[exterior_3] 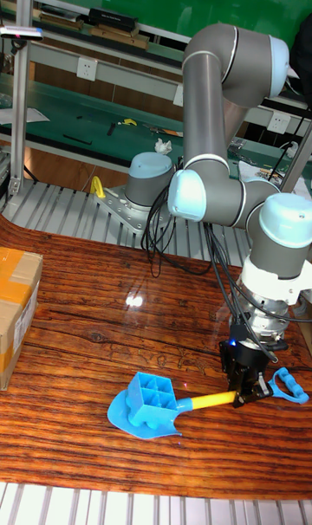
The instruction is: Use a shovel to scoop up an object
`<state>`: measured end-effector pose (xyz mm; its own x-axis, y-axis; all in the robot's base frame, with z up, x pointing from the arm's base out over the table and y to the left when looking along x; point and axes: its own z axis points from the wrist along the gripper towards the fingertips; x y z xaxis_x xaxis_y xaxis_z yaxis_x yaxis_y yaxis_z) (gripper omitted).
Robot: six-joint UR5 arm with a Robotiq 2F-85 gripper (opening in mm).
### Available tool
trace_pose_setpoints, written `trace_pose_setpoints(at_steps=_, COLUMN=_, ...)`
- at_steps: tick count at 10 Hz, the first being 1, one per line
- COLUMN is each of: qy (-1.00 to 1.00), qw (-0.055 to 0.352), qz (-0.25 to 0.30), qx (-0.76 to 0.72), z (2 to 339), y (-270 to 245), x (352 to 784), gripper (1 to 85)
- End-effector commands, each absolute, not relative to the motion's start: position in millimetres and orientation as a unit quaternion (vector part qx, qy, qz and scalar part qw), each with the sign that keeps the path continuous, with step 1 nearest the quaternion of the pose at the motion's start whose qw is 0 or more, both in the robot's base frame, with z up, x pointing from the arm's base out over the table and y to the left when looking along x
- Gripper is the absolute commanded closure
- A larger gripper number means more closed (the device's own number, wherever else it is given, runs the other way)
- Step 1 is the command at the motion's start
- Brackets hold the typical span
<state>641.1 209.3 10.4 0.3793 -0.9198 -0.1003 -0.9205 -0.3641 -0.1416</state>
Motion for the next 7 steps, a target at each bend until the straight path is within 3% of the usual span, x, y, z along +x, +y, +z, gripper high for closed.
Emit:
trace_pose_setpoints(at_steps=1, qy=0.567, qw=0.091, qz=0.004, qx=-0.819, z=9.5, y=207.5, x=641.3, gripper=48.3)
trace_pose_setpoints(at_steps=3, qy=0.576, qw=0.093, qz=0.008, qx=-0.812, z=11.8, y=209.7, x=641.2, gripper=0.7)
trace_pose_setpoints(at_steps=7, qy=0.601, qw=0.084, qz=-0.004, qx=-0.795, z=33.8, y=186.9, x=640.5, gripper=0.7)
